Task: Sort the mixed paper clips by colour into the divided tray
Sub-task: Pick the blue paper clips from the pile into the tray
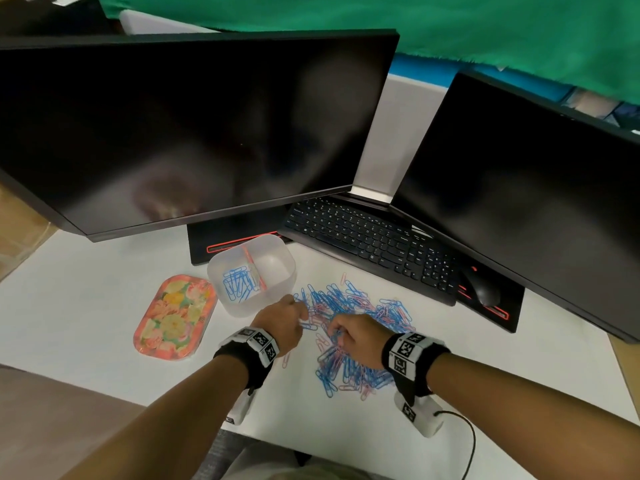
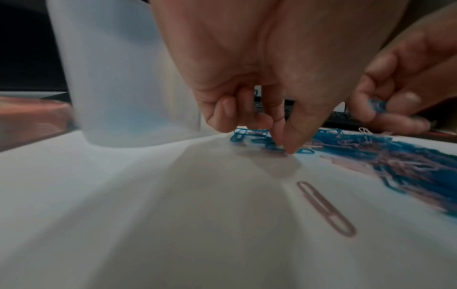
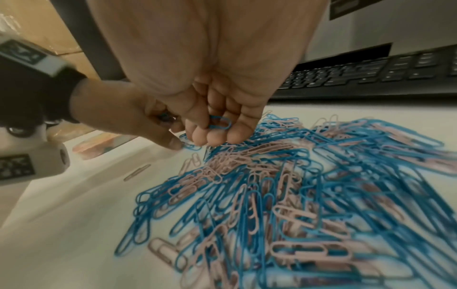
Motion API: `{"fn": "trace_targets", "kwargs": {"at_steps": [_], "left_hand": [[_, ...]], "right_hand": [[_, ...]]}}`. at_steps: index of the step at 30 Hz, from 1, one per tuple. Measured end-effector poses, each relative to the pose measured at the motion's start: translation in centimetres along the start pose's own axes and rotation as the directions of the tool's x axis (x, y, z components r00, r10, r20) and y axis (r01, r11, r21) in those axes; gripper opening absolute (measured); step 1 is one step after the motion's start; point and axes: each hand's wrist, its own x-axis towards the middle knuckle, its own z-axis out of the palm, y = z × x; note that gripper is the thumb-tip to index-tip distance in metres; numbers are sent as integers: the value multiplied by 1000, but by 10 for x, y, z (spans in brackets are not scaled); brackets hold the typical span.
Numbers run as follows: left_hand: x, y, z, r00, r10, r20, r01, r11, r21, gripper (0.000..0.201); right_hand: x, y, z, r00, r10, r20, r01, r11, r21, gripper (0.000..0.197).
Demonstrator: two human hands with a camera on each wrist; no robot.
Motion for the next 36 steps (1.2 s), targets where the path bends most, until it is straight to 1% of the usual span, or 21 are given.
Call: {"fn": "trace_targets", "kwargs": {"at_steps": [3,5,7,9,10,11,12,15,18,20,23,27,31,34,36], "left_hand": [[3,2,1,1000,19,15,-20,997,80,21],[3,3,1,1000,23,10,-24,995,95,16],[2,4,0,1000,22,-1,-22,995,95,11],[1,5,-1,1000,18,-13,-17,997,75,9],[0,5,-2,1000,13,-16,-12,998,65,10],[-1,4,-2,1000,5,-19,-4,998,55,10],[-2,3,-2,1000,-3,-25,4,999,43,11],[-5,0,-2,998,-44,-39,44,999,0,15],[-7,-1,-1,996,-76,-52,75,997,-32,31],[-8,-2,-1,994,-83,-66,80,995,-60,35],[-11,-2,-3,994,-86,-73,79,992,-99,33],[-13,-3,-10,986,-147,-79,123,960,-252,26],[-18,-2,-16,972,-231,-34,195,883,-427,16],[-19,-3,-18,961,-277,16,238,792,-563,18],[-20,-3,-21,958,-282,41,242,728,-642,23]], "right_hand": [[-7,-4,3,999,-41,-2,41,999,-23,20],[-13,-12,6,996,-82,19,83,992,-100,17],[-18,-18,13,986,-141,91,158,964,-212,19],[-22,-23,23,964,-208,164,252,914,-318,23],[-23,-24,28,954,-236,182,288,891,-350,21],[-23,-23,34,951,-244,189,300,878,-374,19],[-23,-23,38,957,-226,183,283,874,-396,16],[-22,-20,46,980,-162,117,197,887,-419,12],[-22,-16,51,992,-121,41,128,934,-333,7],[-21,-15,51,995,-97,-2,94,961,-260,12],[-18,-15,49,997,-73,-31,67,981,-180,13],[-15,-13,39,998,-28,-59,25,998,-54,25],[-13,-13,26,998,53,-28,-50,995,81,31],[-13,-17,14,994,105,-1,-103,977,185,34],[-14,-21,6,994,106,-3,-102,970,222,33]]}}
